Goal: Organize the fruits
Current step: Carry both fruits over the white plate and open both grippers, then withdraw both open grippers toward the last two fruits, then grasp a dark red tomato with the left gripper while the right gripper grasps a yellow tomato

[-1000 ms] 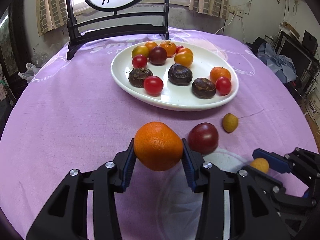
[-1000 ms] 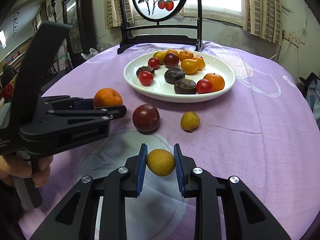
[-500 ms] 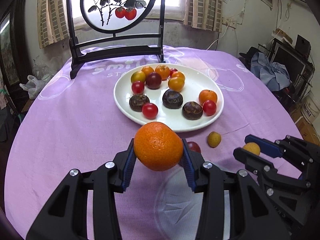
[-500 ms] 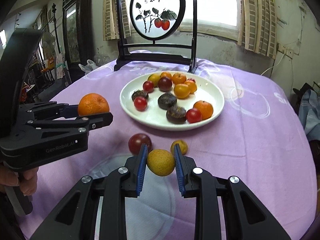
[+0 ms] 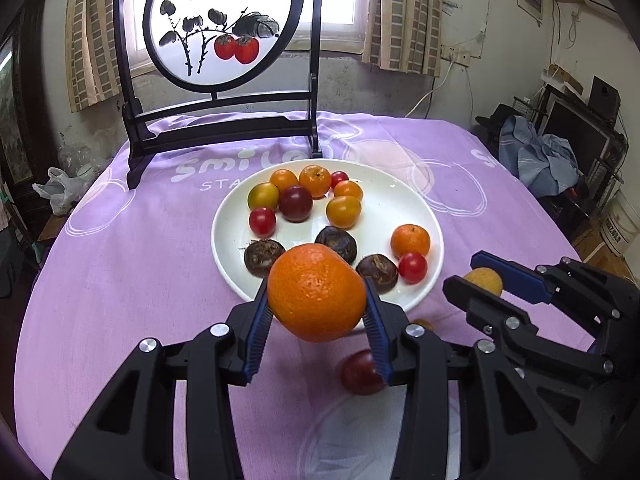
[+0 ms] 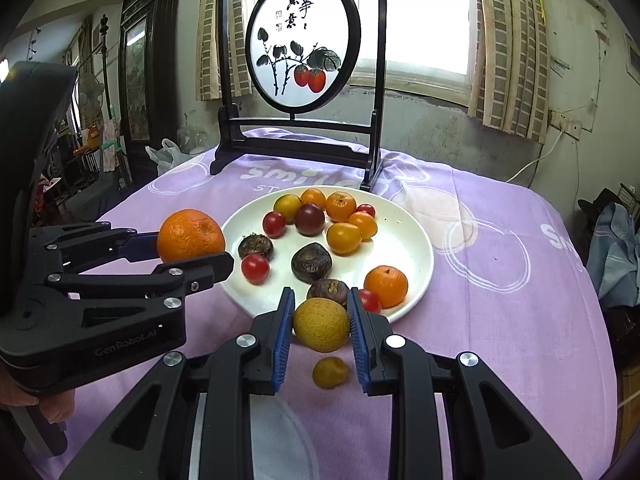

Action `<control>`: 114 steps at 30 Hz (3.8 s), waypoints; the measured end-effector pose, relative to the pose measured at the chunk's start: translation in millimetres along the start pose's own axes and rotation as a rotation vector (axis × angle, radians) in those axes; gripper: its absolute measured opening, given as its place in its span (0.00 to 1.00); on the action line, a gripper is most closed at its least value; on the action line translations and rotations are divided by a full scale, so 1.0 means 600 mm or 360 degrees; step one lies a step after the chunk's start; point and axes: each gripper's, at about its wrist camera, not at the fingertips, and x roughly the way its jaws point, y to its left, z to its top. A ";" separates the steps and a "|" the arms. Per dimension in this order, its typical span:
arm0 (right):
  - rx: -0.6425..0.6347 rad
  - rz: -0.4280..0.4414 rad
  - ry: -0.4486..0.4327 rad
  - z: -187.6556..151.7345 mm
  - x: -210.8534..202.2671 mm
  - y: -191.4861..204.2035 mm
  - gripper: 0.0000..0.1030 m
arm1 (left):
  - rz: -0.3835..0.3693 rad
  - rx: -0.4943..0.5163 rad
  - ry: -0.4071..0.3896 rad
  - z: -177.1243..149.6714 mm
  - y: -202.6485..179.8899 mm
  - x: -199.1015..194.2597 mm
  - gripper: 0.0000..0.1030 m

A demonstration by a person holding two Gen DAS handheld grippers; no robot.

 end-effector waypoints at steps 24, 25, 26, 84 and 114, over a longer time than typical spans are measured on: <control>0.0032 -0.0042 0.0092 0.037 0.146 -0.023 0.56 | 0.0102 -0.0213 0.0044 0.061 0.058 0.119 0.73; 0.0041 -0.0039 0.0092 0.035 0.143 -0.026 0.57 | 0.0099 -0.0217 0.0043 0.060 0.059 0.116 0.73; 0.0054 -0.0033 0.0096 0.032 0.138 -0.029 0.57 | 0.0095 -0.0221 0.0044 0.058 0.059 0.112 0.73; 0.0223 -0.0105 0.0159 -0.129 -0.006 -0.077 0.69 | 0.0000 0.0004 0.0273 -0.117 -0.059 0.094 0.37; -0.0061 -0.0120 0.0373 -0.088 0.120 0.013 0.28 | 0.0019 -0.0137 0.0263 -0.144 0.032 0.062 0.37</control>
